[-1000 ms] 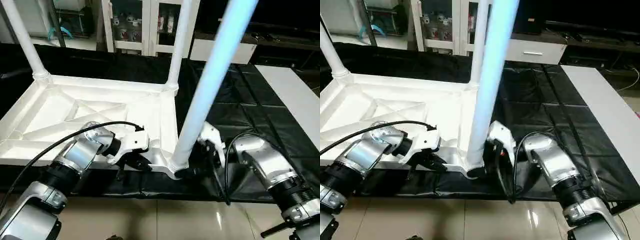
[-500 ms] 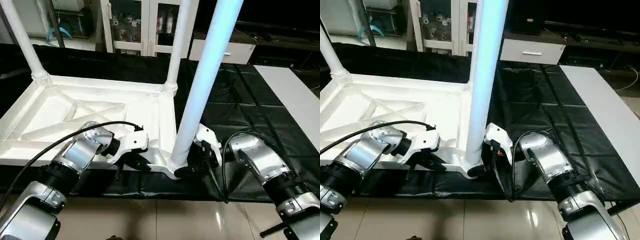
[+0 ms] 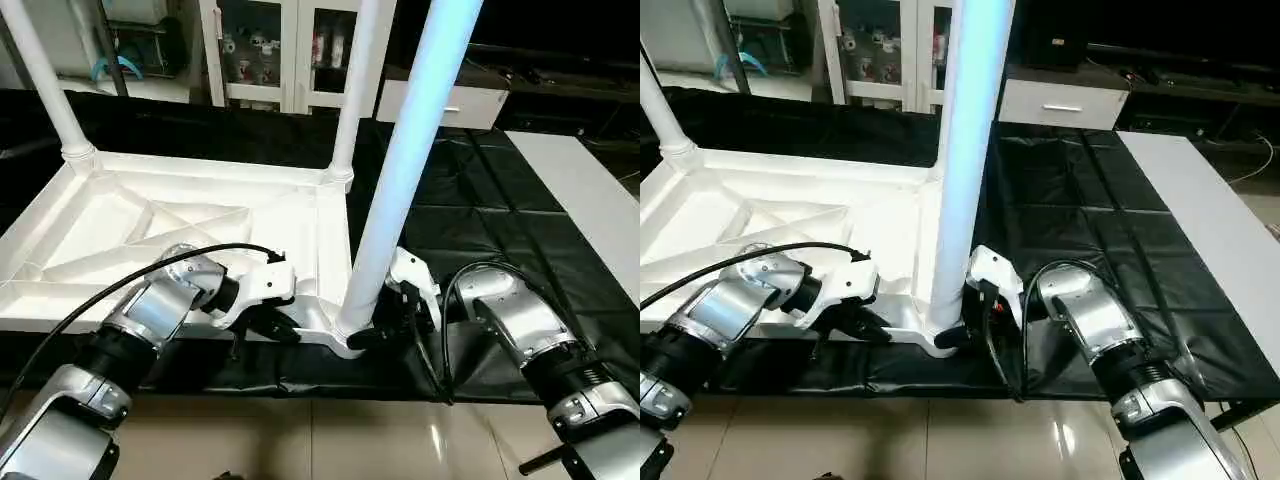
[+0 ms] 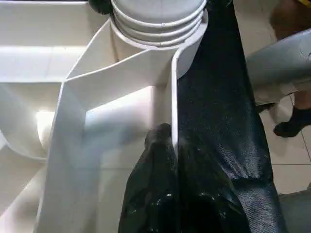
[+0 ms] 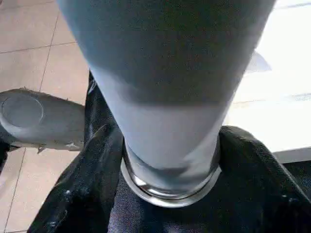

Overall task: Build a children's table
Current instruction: Rotate leg to tighten

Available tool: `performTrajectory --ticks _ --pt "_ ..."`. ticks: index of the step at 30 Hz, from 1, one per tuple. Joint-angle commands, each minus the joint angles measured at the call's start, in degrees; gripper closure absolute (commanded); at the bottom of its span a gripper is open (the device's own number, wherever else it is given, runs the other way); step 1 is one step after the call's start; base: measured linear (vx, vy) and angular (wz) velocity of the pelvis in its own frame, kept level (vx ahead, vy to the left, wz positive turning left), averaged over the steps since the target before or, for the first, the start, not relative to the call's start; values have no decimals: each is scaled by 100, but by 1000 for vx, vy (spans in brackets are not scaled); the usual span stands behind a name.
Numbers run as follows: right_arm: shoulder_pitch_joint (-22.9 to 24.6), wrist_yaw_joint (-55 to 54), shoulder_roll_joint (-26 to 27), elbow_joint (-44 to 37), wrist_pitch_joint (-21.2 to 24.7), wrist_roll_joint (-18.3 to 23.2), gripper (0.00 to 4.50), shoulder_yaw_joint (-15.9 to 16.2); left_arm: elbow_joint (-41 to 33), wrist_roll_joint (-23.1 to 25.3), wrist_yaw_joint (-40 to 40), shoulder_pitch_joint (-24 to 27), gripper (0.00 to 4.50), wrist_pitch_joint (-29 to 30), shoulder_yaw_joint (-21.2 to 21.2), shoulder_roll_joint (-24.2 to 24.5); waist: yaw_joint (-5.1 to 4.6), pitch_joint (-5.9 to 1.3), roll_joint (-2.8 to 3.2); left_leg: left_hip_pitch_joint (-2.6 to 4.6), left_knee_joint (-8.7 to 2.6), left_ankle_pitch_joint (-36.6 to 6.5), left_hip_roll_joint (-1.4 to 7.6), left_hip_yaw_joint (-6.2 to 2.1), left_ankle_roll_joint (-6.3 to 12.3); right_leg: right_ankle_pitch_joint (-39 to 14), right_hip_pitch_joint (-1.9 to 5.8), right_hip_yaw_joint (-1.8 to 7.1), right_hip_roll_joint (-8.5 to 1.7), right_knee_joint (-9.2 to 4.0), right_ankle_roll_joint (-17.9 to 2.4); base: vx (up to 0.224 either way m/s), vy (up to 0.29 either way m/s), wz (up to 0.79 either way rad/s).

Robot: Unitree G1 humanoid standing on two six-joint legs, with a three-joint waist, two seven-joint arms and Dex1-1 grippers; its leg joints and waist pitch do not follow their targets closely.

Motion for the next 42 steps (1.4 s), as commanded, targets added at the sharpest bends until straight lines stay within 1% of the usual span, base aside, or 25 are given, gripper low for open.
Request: performTrajectory --ticks 1,6,9,10,15,19,21,22,23,24,26,27,28,29,30,31,33,34,36,37,38,39,40,41,42 --pt "-48 56 62 17 23 -56 183 48 239 248 77 241 450 123 -330 -63 -12 -285 5 7 -428 -1833 110 12 2 -1885 197 187 -198 -400 -1136 0 0 0" --pt "-103 -736 386 403 -101 -38 184 -295 365 165 484 212 450 92 -100 -242 -24 -260 21 30 -438 -2117 105 3 -64 -2332 156 186 -216 -460 -1050 0 0 0" --pt "-132 -1542 691 671 -155 -125 184 -477 571 84 969 105 450 157 133 -535 -96 -242 -4 59 -445 -2546 79 -53 -202 -3217 108 145 -229 -554 -720 0 0 0" --pt "-161 -1945 862 799 -129 -128 186 -586 728 81 1284 1 450 201 249 -697 -142 -242 -11 31 -458 -2603 75 -83 -216 -3419 124 126 -237 -575 -607 0 0 0" --pt "-405 -3473 1472 1318 -122 -187 186 -955 1362 224 2446 -429 450 333 508 -1203 -243 -256 -1 16 -471 -2730 60 -133 -249 -3581 132 50 -251 -636 -461 0 0 0" --pt "-611 -4351 1810 1723 -234 -278 187 -1129 1683 301 3071 -652 450 337 655 -1444 -324 -259 -19 -1 -481 -2712 57 -126 -186 -3336 122 41 -251 -654 -556 0 0 0" --pt "-921 -5871 2328 2301 -357 -134 187 -1631 2105 420 3859 -921 450 328 829 -1685 -348 -249 6 32 -470 -2791 47 -109 -192 -3338 64 56 -250 -666 -592 0 0 0" --pt "-977 -6134 2429 2401 -408 -106 187 -1715 2172 451 3999 -968 450 309 845 -1716 -359 -293 4 28 -467 -2703 40 -128 -236 -3243 102 43 -256 -640 -596 0 0 0" --pt "-1017 -6421 2507 2475 -509 -129 187 -1757 2220 479 4099 -1005 450 299 851 -1733 -359 -293 4 28 -467 -2703 40 -128 -236 -3243 102 43 -256 -640 -596 0 0 0" --pt "-1060 -6683 2602 2570 -633 -179 187 -1771 2297 515 4213 -1047 450 275 862 -1750 -336 -326 81 -19 -477 -2418 57 -108 -250 -2705 118 88 -260 -581 -686 0 0 0" --pt "-1154 -7099 2780 2779 -874 -322 187 -1753 2487 575 4456 -1141 450 241 890 -1797 -305 -328 61 10 -443 -2110 49 -4 -180 -1762 66 133 -192 -516 -952 0 0 0" --pt "-1234 -7345 2904 2940 -1036 -407 187 -1745 2617 620 4621 -1204 450 213 900 -1820 -304 -324 61 6 -435 -2089 38 12 -152 -1734 61 137 -187 -504 -984 0 0 0" --pt "-1264 -7413 2943 2997 -1087 -425 187 -1745 2655 636 4672 -1221 450 201 900 -1826 -284 -331 67 18 -425 -2065 34 27 -117 -1752 70 143 -186 -501 -1010 0 0 0" --pt "-1285 -7428 2976 3020 -1169 -426 187 -1750 2673 659 4687 -1227 450 189 884 -1819 -271 -348 51 -24 -424 -1883 39 27 -69 -1576 120 141 -187 -468 -1029 53 -21 5" --pt "-1295 -7435 2991 3031 -1208 -426 187 -1752 2681 670 4694 -1230 450 183 876 -1816 -255 -354 62 -30 -422 -1797 45 27 -46 -1495 125 138 -192 -454 -1039 60 -20 5" --pt "-1384 -7520 3077 3165 -1419 -452 187 -1833 2823 706 4759 -1284 450 107 876 -1834 -247 -364 55 -17 -402 -1648 46 49 -6 -1263 105 144 -185 -437 -1097 60 -20 5" --pt "-1412 -7538 3100 3205 -1474 -456 187 -1866 2871 707 4778 -1303 450 81 887 -1844 -234 -373 67 -31 -387 -1381 39 62 31 -882 141 148 -169 -376 -1210 58 -12 4" --pt "-1476 -7318 3109 3171 -1694 -319 187 -1989 2860 681 4741 -1261 450 7 907 -1798 -216 -388 75 -48 -377 -1141 37 63 94 -558 183 146 -170 -330 -1269 54 -9 2" --pt "-1494 -7183 3092 3139 -1826 -237 131 -2042 2849 657 4702 -1237 450 -31 918 -1775 -203 -391 66 -74 -354 -844 26 73 224 -165 217 144 -165 -283 -1360 0 0 0" --pt "-1495 -7107 3044 3112 -1916 -196 117 -2065 2854 655 4624 -1221 450 -116 901 -1751 -187 -389 88 -64 -347 -806 26 83 313 -133 223 144 -170 -283 -1408 0 0 0" --pt "-1487 -7092 3026 3095 -1930 -204 115 -2054 2851 655 4617 -1216 450 -124 900 -1746 -187 -389 89 -63 -346 -833 29 85 327 -160 224 145 -169 -283 -1415 0 0 0" --pt "-1406 -6982 2889 2923 -1975 -236 108 -2002 2799 654 4519 -1170 450 -181 883 -1699 -184 -381 135 -58 -353 -901 34 80 326 -221 216 147 -173 -288 -1417 0 0 0" --pt "-1300 -6870 2739 2707 -1964 -251 96 -1966 2728 634 4404 -1118 450 -210 880 -1650 -214 -366 149 -84 -374 -1053 35 66 296 -417 245 140 -173 -319 -1353 0 0 0" --pt "-1206 -6758 2601 2543 -1969 -308 84 -1921 2679 634 4286 -1076 450 -256 855 -1602 -233 -362 121 -71 -371 -1116 35 69 270 -551 240 142 -168 -330 -1332 0 0 0" --pt "-1201 -6753 2595 2536 -1970 -311 72 -1919 2677 634 4280 -1074 450 -259 854 -1599 -226 -361 132 -56 -373 -1153 42 65 265 -597 236 141 -172 -336 -1335 0 0 0"
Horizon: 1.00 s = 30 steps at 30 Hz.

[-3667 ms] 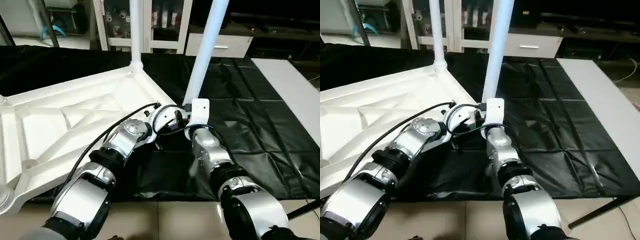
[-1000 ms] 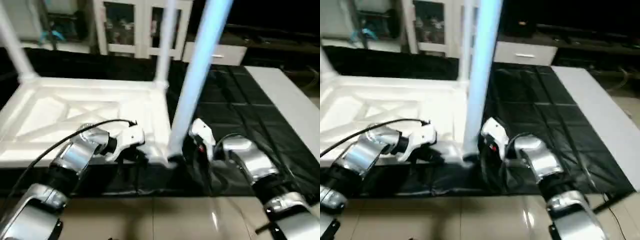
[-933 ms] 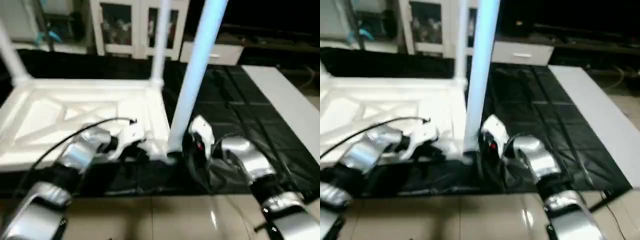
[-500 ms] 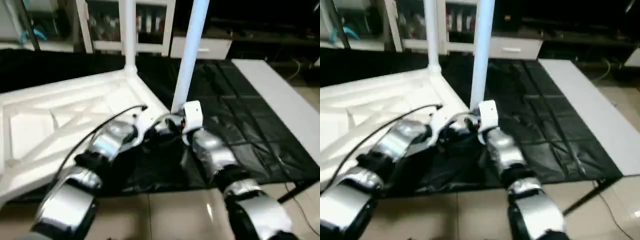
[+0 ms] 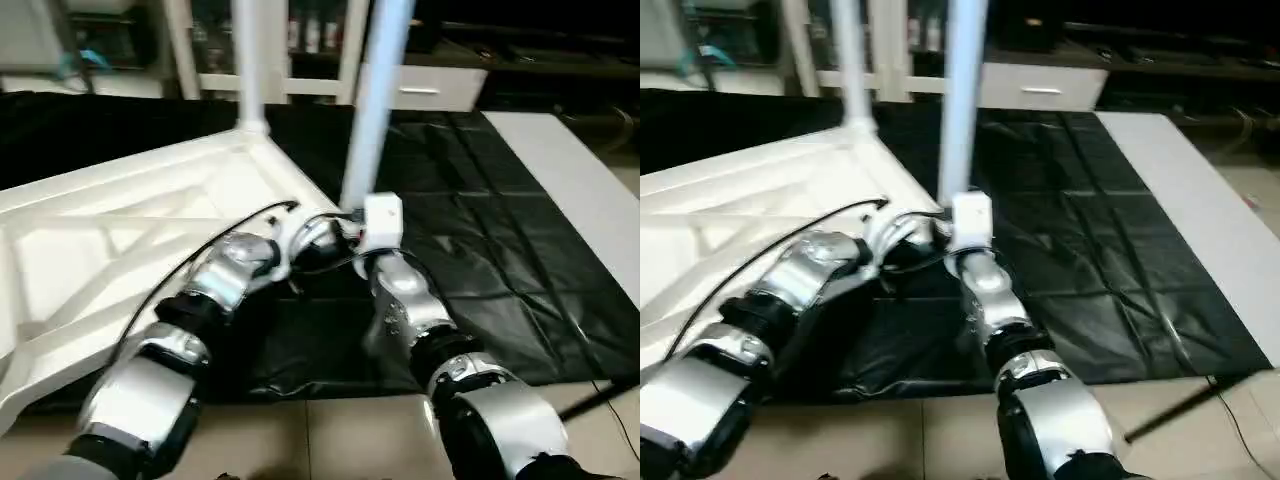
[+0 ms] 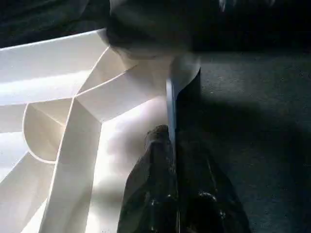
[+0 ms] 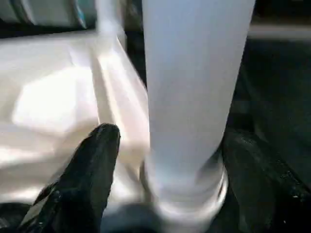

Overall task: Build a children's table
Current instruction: Rotate leg to tighten

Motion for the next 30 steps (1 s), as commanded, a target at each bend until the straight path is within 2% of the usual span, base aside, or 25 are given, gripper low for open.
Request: performTrajectory --ticks 1,2,3,4,5,8,9,10,11,13,14,16,20,21,23,24,25,27,28,30 --pt "163 306 -276 -396 -85 -93 67 87 41 77 -104 261 450 -111 -51 111 35 -390 47 36 -372 -1154 58 43 268 -713 349 167 -147 -246 -1320 0 0 0" --pt "294 538 -445 -602 0 -128 67 117 -62 63 -311 340 450 -134 -81 200 37 -386 10 26 -371 -1134 56 46 284 -722 361 165 -146 -247 -1322 0 0 0" --pt "373 774 -555 -722 66 -139 42 154 -138 39 -474 400 450 -202 -101 258 37 -391 15 25 -363 -1072 56 48 311 -685 365 168 -148 -238 -1332 0 0 0" --pt "410 903 -605 -778 94 -139 42 174 -175 22 -538 430 450 -215 -103 284 41 -382 9 26 -364 -1084 53 49 337 -708 365 166 -146 -252 -1341 0 0 0" --pt "477 1154 -694 -875 138 -132 32 211 -242 -12 -639 484 450 -216 -99 327 41 -385 -31 16 -354 -1088 50 57 373 -716 372 163 -142 -251 -1340 0 0 0" --pt "617 1929 -971 -1123 337 -83 6 385 -424 -74 -1040 646 450 -319 -168 481 51 -378 -2 22 -363 -1147 74 47 412 -970 359 171 -170 -275 -1344 0 0 0" --pt "848 3125 -1403 -1584 646 19 6 738 -616 -133 -1575 850 450 -410 -276 696 52 -362 81 31 -371 -1273 58 38 451 -986 381 156 -118 -288 -1379 0 0 0" --pt "946 3638 -1597 -1791 784 67 6 897 -694 -161 -1848 934 450 -496 -338 791 54 -354 48 13 -373 -1290 97 38 454 -914 368 171 -144 -287 -1348 0 0 0" --pt "1038 4091 -1789 -1980 882 96 6 1044 -795 -209 -2149 1017 450 -542 -397 871 55 -364 42 21 -371 -1318 86 34 465 -912 379 164 -133 -282 -1366 0 0 0" --pt "1090 4353 -1906 -2084 931 113 6 1122 -873 -247 -2367 1071 450 -580 -441 922 79 -361 50 27 -375 -1398 97 36 438 -1051 355 172 -154 -282 -1401 0 0 0" --pt "1190 4922 -2124 -2246 968 187 6 1235 -1108 -309 -2936 1208 450 -626 -608 1084 94 -361 20 30 -382 -1484 103 28 383 -1219 359 168 -169 -292 -1394 0 0 0" --pt "1262 5555 -2336 -2348 1018 265 6 1352 -1332 -357 -3522 1332 450 -677 -801 1261 117 -354 43 36 -390 -1520 123 23 358 -1343 345 172 -180 -290 -1381 0 0 0" --pt "1264 5994 -2454 -2470 1256 340 6 1429 -1517 -394 -3950 1400 450 -594 -922 1372 213 -353 78 89 -380 -1506 135 59 289 -1164 310 181 -150 -270 -1476 0 0 0" --pt "1264 6031 -2468 -2486 1280 344 6 1442 -1537 -393 -3992 1404 450 -588 -936 1384 223 -353 70 86 -376 -1480 132 62 287 -1107 317 184 -153 -256 -1495 0 0 0" --pt "1249 6273 -2550 -2576 1398 348 6 1546 -1664 -402 -4295 1409 450 -495 -1048 1447 272 -337 70 87 -394 -1636 134 55 224 -1320 311 186 -158 -263 -1428 0 0 0" --pt "1241 6385 -2583 -2620 1452 317 6 1595 -1713 -394 -4427 1394 450 -466 -1088 1460 276 -325 43 89 -397 -1692 129 61 212 -1431 301 190 -156 -280 -1395 0 0 0" --pt "1226 6576 -2638 -2657 1500 208 6 1733 -1769 -355 -4539 1339 450 -456 -1138 1455 309 -328 48 118 -402 -1823 134 52 164 -1693 289 194 -176 -300 -1327 0 0 0" --pt "1202 6595 -2651 -2612 1443 81 6 1818 -1795 -341 -4576 1300 450 -432 -1154 1447 310 -316 56 117 -414 -1910 138 45 120 -1826 274 198 -182 -314 -1290 0 0 0" --pt "1187 6607 -2643 -2578 1433 44 6 1842 -1802 -341 -4570 1288 450 -417 -1146 1443 315 -320 25 110 -416 -1922 130 37 94 -1920 282 198 -189 -319 -1240 0 0 0" --pt "1122 6606 -2598 -2463 1392 -28 6 1839 -1797 -318 -4537 1258 450 -422 -1135 1451 319 -323 17 105 -421 -1915 127 28 74 -2007 280 200 -195 -327 -1176 0 0 0"
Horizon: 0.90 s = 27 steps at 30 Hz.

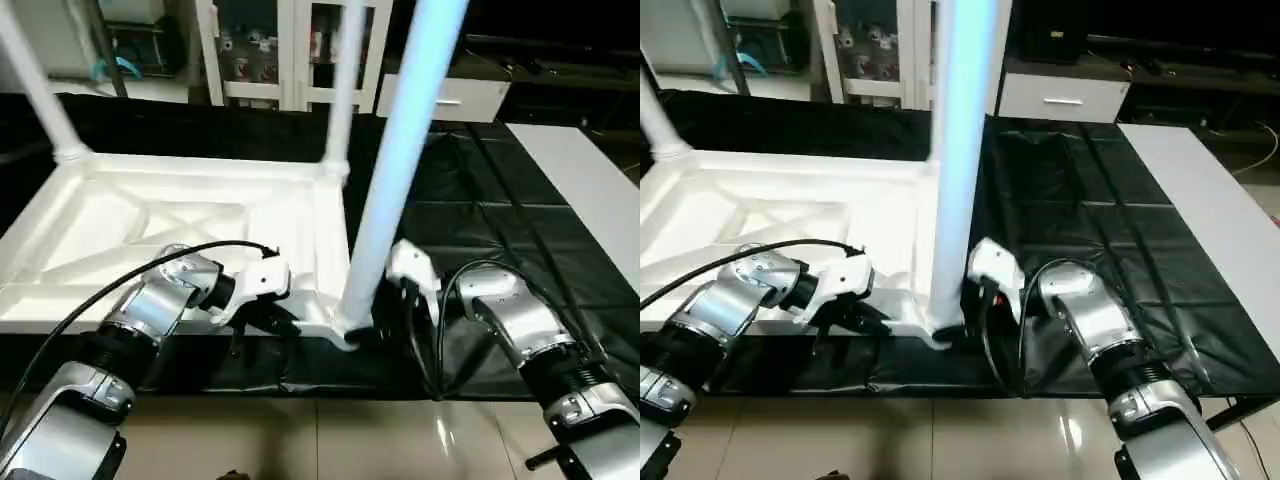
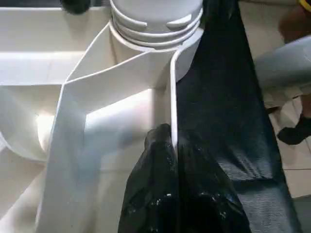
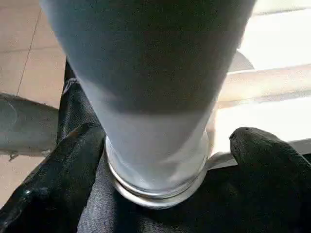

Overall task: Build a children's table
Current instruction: Rotate leg to tighten

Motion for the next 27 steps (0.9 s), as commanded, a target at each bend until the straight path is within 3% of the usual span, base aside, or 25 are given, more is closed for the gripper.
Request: performTrajectory --ticks 1,5,8,13,15,17,22,25,27 --pt "-162 65 23 105 -40 -114 6 18 131 295 -201 119 450 29 -467 -29 -13 -300 49 43 -436 -1918 119 14 50 -1989 220 194 -196 -386 -1153 0 0 0" --pt "-289 41 63 263 -121 -95 6 3 165 332 -198 85 450 33 -460 -23 -34 -314 45 38 -432 -1919 111 12 23 -1832 229 184 -171 -376 -1187 0 0 0" --pt "-313 88 77 281 -142 -55 38 -25 176 365 -202 78 450 28 -476 -37 -30 -312 51 29 -434 -1905 111 11 41 -1740 243 177 -162 -366 -1218 0 0 0" --pt "-298 241 95 375 -224 -99 81 -17 215 387 -118 66 450 50 -472 -62 -36 -307 -10 28 -430 -1895 116 16 78 -1904 234 180 -174 -382 -1181 0 0 0" --pt "-297 309 98 444 -267 -130 92 15 262 403 -88 59 450 28 -471 -69 -36 -307 11 35 -428 -1919 115 16 78 -1966 223 180 -178 -389 -1176 0 0 0" --pt "-312 346 89 513 -280 -157 112 38 280 426 -62 53 450 27 -483 -85 -35 -302 -26 23 -432 -1927 118 13 86 -2021 233 178 -181 -394 -1162 0 0 0" --pt "-313 475 69 519 -314 -194 163 87 179 377 -38 72 450 114 -440 -130 -25 -303 -25 21 -437 -1898 119 5 88 -2102 232 182 -191 -394 -1106 0 0 0" --pt "-326 486 101 614 -356 -190 168 48 184 392 23 123 450 124 -422 -135 -18 -300 -69 20 -434 -1820 123 6 120 -2143 222 183 -200 -388 -1095 0 0 0" --pt "-329 494 105 631 -361 -186 174 40 185 393 33 130 450 130 -418 -134 -22 -299 -54 25 -440 -1844 129 4 103 -2115 216 182 -195 -391 -1104 0 0 0"
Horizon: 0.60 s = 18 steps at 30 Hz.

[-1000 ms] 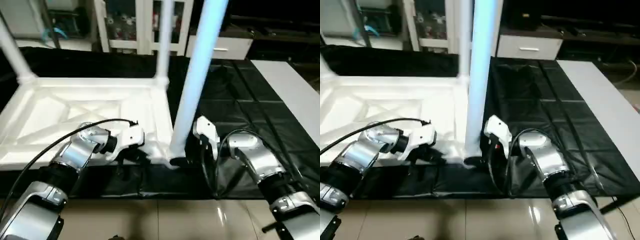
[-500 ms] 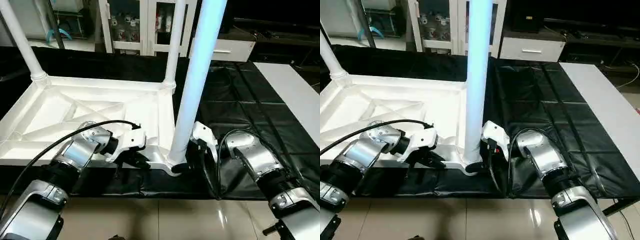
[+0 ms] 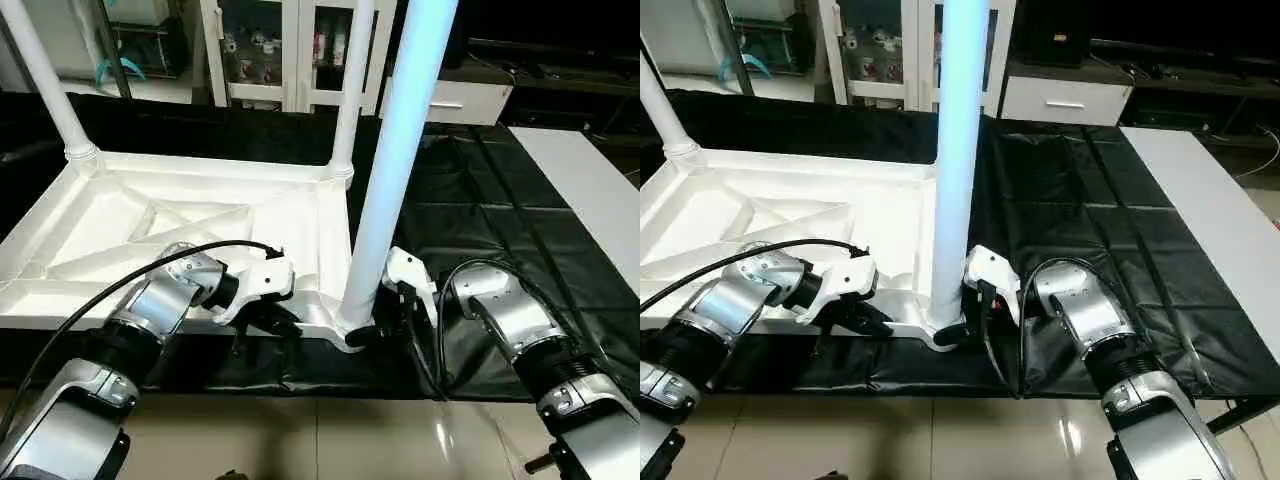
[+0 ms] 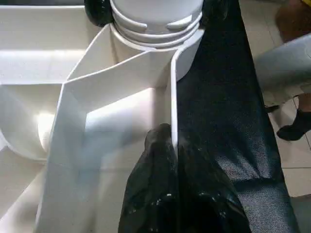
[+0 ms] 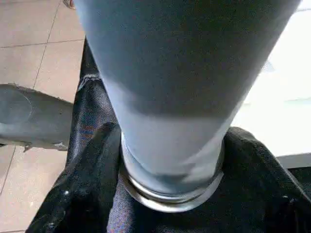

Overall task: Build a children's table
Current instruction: Rotate leg to tighten

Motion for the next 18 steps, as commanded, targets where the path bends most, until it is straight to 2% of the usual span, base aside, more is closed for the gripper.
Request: performTrajectory --ticks 1,2,3,5,6,7,10,11,14,15,16,18 --pt "-105 83 -13 88 -66 -75 177 36 126 286 -4 191 450 120 -388 -68 -30 -282 -5 25 -444 -1898 133 19 84 -2070 198 185 -185 -392 -1137 0 0 0" --pt "-106 76 -8 92 -60 -71 179 22 111 272 -13 201 450 134 -377 -62 -29 -286 -12 30 -443 -1933 129 19 75 -2071 198 185 -182 -392 -1130 0 0 0" --pt "-99 -1 52 96 9 17 179 -90 111 274 26 216 450 150 -352 -60 -40 -289 -71 21 -435 -1906 125 26 95 -2066 201 186 -183 -389 -1124 0 0 0" --pt "-108 -187 130 138 46 82 179 -208 154 296 140 213 450 157 -323 -83 -38 -285 -51 17 -442 -1896 124 19 93 -2120 196 189 -193 -389 -1111 0 0 0" --pt "-152 -684 303 291 68 154 180 -442 233 313 388 199 450 207 -240 -149 -63 -280 -76 25 -446 -2017 127 20 44 -2229 178 189 -189 -413 -1075 0 0 0" --pt "-165 -1051 456 416 85 244 180 -630 306 271 614 178 450 230 -127 -244 -75 -271 -72 27 -454 -2084 124 12 9 -2309 167 190 -197 -414 -1062 0 0 0" --pt "-155 -1569 668 564 123 350 181 -857 413 177 922 145 450 269 49 -398 -138 -265 -89 44 -470 -2386 104 -45 -141 -2930 157 157 -218 -488 -830 0 0 0" --pt "-123 -2030 860 656 115 380 181 -986 569 131 1240 79 450 281 185 -548 -184 -258 -97 36 -469 -2477 96 -47 -134 -3057 127 160 -211 -504 -772 0 0 0" --pt "-106 -3002 1241 869 84 344 181 -1168 889 125 1895 -73 450 364 370 -844 -224 -260 -91 32 -476 -2484 89 -68 -176 -3137 128 152 -214 -526 -714 0 0 0" --pt "-121 -3357 1363 955 17 284 181 -1210 970 147 2058 -119 450 395 388 -921 -244 -261 -110 -10 -486 -2445 78 -90 -187 -3214 166 132 -215 -517 -642 0 0 0" --pt "-154 -3622 1451 1032 12 264 181 -1251 1019 177 2190 -155 450 415 394 -969 -259 -259 -109 -11 -490 -2466 74 -98 -189 -3396 156 120 -232 -546 -562 0 0 0" --pt "-214 -4053 1596 1160 15 235 181 -1323 1096 226 2403 -214 450 445 402 -1045 -278 -259 -102 6 -475 -2490 70 -97 -182 -3486 122 125 -240 -568 -540 0 0 0"
